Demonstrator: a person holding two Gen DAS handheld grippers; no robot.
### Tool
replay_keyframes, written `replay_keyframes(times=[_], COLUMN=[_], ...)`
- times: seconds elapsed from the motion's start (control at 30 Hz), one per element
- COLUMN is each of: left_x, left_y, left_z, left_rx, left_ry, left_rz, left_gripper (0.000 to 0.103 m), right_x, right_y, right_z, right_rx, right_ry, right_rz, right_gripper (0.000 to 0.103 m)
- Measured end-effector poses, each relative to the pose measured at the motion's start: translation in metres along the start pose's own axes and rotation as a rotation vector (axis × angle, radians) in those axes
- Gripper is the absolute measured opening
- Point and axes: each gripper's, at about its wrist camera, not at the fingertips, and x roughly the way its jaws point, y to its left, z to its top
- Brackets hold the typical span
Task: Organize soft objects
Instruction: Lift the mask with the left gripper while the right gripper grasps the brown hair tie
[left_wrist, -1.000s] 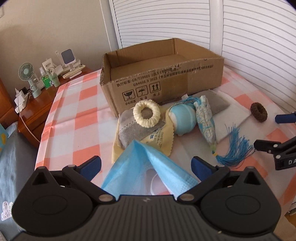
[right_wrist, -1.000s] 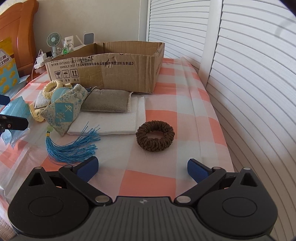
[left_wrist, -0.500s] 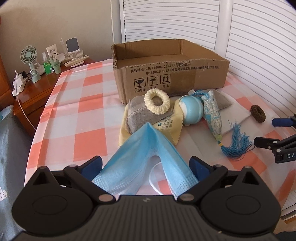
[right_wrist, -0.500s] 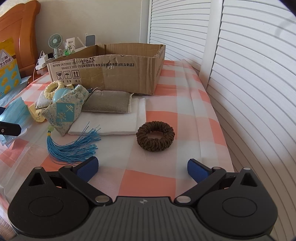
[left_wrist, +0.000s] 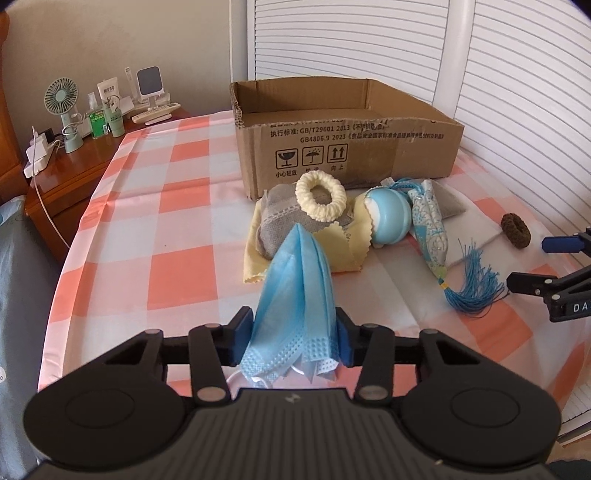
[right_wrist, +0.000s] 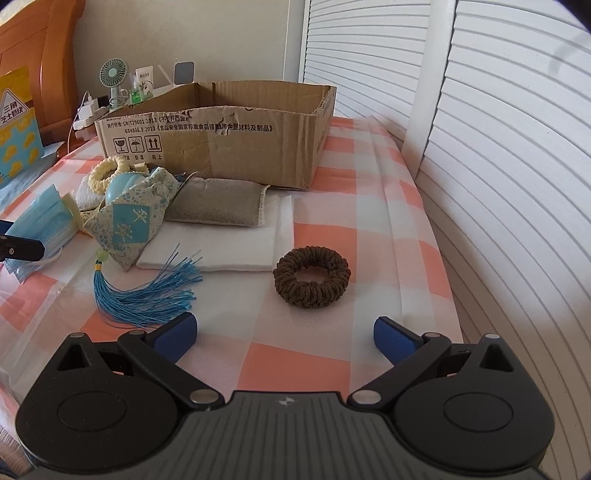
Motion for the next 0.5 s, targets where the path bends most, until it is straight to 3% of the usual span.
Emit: replay_keyframes(times=[0.13,0.23,0.5], left_x=[0.002,0.003,0.007], left_y=[-0.001,-0.001,0.001], left_z=[-0.001,-0.001,0.000], left_rx=[0.000,-0.005,-0.014], left_ry=[0.001,0.004,0.011], left_rz=[-0.001,-0.005,-0.022], left_gripper=[0.045,0.045,0.045], right_x=[0.004,0.007,0.014], right_y=[0.000,-0.003,-0.008], right_z=[0.004,0.010,0.019], right_rx=[-0.020,-0.018,-0.022], right_ry=[-0.017,-0.024,-0.033], right_rz=[-0.007,0.000,0.008], right_gripper=[0.100,0.089,0.075])
